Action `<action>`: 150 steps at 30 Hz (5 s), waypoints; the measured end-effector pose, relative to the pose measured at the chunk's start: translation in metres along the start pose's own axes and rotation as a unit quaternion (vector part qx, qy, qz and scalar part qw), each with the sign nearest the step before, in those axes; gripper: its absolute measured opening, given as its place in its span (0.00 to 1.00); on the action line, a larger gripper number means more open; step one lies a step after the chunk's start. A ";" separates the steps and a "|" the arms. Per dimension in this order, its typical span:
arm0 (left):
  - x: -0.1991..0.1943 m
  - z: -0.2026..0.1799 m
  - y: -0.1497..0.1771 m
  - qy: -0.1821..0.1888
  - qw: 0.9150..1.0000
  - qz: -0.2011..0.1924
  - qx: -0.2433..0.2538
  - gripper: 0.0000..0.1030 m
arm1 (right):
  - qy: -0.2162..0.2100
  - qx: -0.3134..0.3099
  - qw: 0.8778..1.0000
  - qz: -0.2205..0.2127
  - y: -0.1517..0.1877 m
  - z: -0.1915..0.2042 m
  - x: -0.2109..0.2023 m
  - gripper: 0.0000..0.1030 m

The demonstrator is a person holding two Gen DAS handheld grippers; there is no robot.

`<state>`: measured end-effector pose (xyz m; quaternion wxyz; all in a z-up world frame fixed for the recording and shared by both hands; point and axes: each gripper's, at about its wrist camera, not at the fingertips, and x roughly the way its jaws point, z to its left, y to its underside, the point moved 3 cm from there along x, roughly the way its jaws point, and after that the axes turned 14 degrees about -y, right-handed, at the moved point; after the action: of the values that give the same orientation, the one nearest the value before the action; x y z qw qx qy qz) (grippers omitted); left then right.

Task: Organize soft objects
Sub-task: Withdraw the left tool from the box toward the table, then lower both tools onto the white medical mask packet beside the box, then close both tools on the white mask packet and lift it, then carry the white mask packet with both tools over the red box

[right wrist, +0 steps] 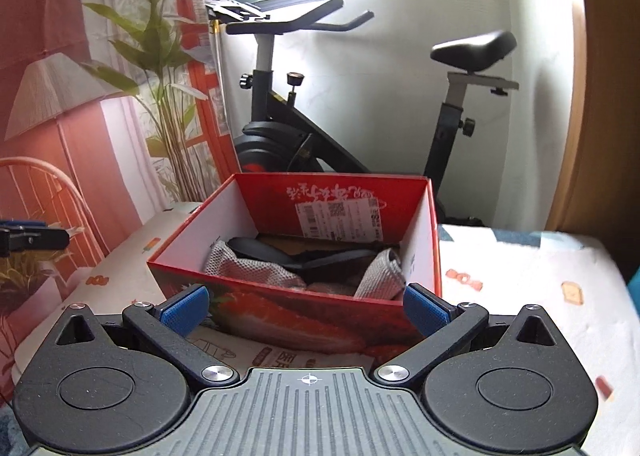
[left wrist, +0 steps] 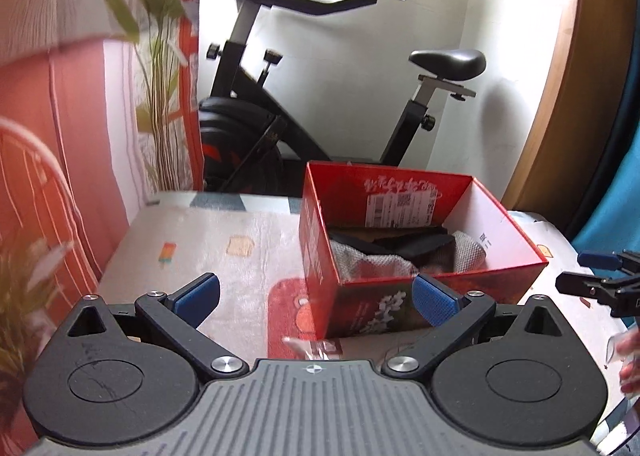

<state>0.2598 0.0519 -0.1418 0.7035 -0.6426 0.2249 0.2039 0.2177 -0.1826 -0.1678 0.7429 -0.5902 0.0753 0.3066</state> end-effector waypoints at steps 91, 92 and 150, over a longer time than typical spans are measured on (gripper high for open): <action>0.100 -0.008 0.083 0.149 0.962 0.226 -0.034 0.59 | -0.050 -0.223 0.961 0.154 0.083 0.029 0.058 0.37; 0.097 -0.007 0.081 0.151 0.962 0.222 -0.039 0.58 | -0.048 -0.230 0.960 0.150 0.080 0.030 0.056 0.36; 0.121 -0.052 -0.023 0.135 0.984 0.114 -0.023 0.44 | 0.041 -0.283 0.956 0.065 0.019 -0.062 0.073 0.07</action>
<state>0.3687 -0.0021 -0.1967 0.6237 -0.6507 0.3847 0.1994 0.2815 -0.2114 -0.2360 0.5197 -0.7824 0.0544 0.3388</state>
